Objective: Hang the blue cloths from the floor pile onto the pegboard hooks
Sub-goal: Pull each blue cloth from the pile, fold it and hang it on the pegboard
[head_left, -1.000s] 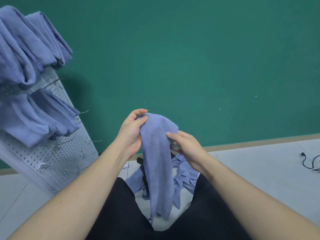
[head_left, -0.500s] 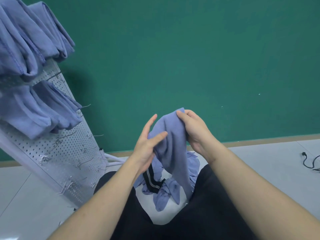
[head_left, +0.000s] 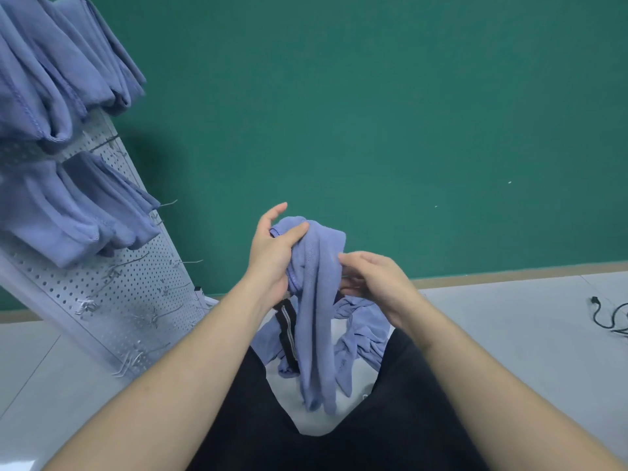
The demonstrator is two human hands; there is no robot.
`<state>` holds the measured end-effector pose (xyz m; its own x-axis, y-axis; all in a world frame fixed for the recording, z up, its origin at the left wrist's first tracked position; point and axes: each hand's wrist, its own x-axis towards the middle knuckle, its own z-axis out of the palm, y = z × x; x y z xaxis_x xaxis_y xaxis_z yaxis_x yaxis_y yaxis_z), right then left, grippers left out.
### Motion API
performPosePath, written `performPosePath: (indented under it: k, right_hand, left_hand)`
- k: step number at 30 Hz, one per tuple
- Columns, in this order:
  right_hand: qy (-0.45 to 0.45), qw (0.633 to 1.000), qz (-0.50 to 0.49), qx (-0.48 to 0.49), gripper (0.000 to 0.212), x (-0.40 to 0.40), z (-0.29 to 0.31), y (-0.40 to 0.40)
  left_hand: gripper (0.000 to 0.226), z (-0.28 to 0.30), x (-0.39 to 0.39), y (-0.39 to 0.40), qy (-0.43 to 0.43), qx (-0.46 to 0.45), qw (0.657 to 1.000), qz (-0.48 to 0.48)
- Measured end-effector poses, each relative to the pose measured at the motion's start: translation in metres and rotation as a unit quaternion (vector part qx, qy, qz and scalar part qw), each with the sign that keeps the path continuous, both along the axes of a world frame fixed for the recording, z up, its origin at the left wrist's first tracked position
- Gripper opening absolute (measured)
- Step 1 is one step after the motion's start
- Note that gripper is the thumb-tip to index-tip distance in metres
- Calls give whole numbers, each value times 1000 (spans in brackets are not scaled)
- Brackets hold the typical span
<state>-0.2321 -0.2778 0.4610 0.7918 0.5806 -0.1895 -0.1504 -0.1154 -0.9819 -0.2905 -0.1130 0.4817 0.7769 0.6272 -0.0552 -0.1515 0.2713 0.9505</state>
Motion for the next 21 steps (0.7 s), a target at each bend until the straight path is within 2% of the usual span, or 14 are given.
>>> performPosePath:
  k: [3, 6, 11, 15, 17, 18, 21]
  right_hand:
    - [13, 997, -49, 54, 15, 2, 5, 4]
    - [36, 993, -83, 81, 19, 3, 13, 9]
    - [89, 983, -109, 117, 25, 11, 21, 10]
    - [99, 984, -115, 95, 28, 9, 20, 8]
    - [107, 985, -98, 90, 50, 8, 15, 3]
    - [100, 989, -76, 80, 52, 6, 13, 1]
    - [67, 997, -12, 42, 44, 2, 1, -7]
  left_hand:
    - [55, 1, -5, 4, 34, -3, 999, -4]
    - [69, -1, -15, -2, 64, 15, 996, -65]
    - [96, -24, -31, -21, 27, 50, 988, -142]
    - [90, -30, -27, -28, 5, 73, 991, -113]
    - [84, -25, -23, -27, -6, 61, 993, -102]
    - [82, -23, -21, -27, -15, 44, 994, -95]
    - [75, -12, -17, -29, -31, -6, 996, -83]
